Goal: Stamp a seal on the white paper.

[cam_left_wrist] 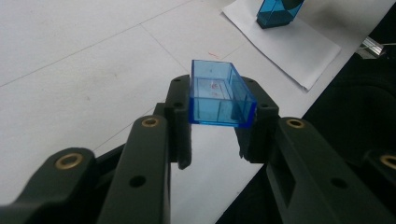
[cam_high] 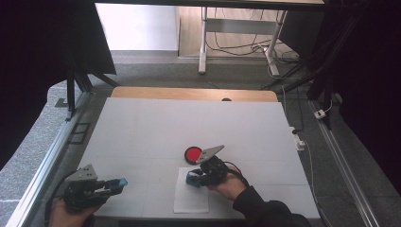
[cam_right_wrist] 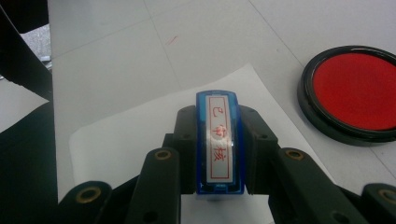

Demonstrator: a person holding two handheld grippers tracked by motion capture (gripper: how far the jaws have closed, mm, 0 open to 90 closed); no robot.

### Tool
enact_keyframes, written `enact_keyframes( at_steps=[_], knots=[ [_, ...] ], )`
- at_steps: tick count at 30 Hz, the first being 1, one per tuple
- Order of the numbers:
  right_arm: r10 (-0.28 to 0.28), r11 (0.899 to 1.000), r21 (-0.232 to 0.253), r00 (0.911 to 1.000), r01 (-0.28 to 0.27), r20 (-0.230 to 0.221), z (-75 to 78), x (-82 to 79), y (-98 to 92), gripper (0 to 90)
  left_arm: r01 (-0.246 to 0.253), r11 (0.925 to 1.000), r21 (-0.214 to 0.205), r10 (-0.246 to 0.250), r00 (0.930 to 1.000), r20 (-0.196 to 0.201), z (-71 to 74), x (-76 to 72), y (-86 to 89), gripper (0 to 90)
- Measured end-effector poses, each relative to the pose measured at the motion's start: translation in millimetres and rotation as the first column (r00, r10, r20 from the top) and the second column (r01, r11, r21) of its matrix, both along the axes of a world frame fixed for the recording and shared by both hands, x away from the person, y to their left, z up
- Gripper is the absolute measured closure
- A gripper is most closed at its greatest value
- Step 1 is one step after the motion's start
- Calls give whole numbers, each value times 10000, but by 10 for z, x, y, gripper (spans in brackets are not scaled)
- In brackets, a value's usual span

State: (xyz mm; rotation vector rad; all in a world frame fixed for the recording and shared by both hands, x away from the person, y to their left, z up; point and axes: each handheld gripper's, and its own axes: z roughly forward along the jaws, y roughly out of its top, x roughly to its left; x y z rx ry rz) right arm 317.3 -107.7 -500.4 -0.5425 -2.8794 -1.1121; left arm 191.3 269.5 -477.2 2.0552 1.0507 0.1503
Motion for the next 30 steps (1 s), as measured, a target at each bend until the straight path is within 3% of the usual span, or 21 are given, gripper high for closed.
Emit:
enact_keyframes(
  at_steps=[5, 14, 17, 25, 30],
  knots=[
    [40, 9998, -183, 9997, -36, 226, 9, -24, 17, 720, 11, 10000, -18, -11, 10000, -23, 0, 0, 0, 679],
    [387, 9952, -947, 9894, -255, 1403, 36, -155, 96, 720, 17, 10000, 13, -17, 10000, -8, 0, 0, -3, 679],
    [386, 9944, -1034, 9879, -231, 1504, 41, -181, 116, 720, 23, 10000, 12, -23, 10000, -9, 0, 0, -3, 679],
    [294, 9955, -930, 9936, -193, 1092, 50, -127, 105, 717, 31, 10000, -25, -31, 10000, -22, -1, 2, 3, 679],
    [269, 9951, -977, 9930, -157, 1148, 56, -137, 113, 716, 30, 10000, -25, -30, 10000, -25, -1, 2, 3, 679]
  ],
)
